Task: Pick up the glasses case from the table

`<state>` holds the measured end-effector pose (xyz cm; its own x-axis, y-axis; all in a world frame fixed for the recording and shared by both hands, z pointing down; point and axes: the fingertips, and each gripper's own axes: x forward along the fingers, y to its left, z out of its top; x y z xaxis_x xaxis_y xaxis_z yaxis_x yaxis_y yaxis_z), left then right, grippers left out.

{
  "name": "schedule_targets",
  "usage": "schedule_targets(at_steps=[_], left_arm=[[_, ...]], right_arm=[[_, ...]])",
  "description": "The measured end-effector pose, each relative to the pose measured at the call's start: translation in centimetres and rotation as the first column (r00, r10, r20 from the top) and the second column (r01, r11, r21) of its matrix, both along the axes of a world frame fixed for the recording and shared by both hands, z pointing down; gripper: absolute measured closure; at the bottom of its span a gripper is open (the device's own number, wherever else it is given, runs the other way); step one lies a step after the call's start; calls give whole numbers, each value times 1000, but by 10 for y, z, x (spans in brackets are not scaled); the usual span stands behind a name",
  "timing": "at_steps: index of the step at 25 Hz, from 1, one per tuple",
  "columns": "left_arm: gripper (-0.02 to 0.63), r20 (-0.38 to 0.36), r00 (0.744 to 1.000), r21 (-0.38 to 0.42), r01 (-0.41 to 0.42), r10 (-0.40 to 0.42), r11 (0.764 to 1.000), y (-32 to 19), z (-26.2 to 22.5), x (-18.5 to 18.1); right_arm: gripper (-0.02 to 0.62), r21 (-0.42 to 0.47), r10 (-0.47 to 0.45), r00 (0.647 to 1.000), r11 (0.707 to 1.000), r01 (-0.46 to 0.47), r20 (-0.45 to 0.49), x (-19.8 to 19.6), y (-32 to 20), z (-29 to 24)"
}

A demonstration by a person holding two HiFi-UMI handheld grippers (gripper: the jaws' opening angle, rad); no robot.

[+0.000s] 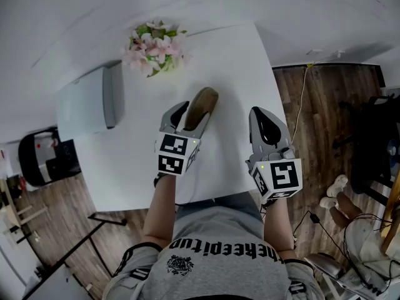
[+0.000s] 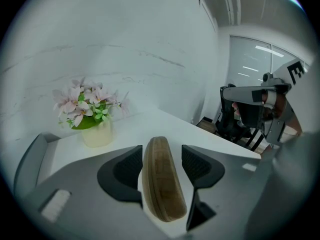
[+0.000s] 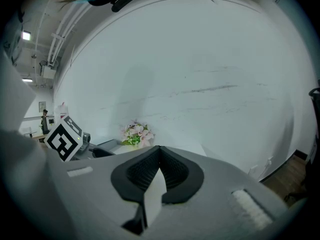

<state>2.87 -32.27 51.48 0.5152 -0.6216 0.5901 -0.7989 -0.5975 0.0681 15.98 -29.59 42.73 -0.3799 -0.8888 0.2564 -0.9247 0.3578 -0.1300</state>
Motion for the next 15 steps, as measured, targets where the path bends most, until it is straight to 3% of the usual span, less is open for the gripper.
schedule_targets(at_steps=[15], left_arm=[[247,54,998,-103,-23,29,994,-6,36,8]], right_arm=[[591,-32,5,1000,999,-5,7,15,-10,13]])
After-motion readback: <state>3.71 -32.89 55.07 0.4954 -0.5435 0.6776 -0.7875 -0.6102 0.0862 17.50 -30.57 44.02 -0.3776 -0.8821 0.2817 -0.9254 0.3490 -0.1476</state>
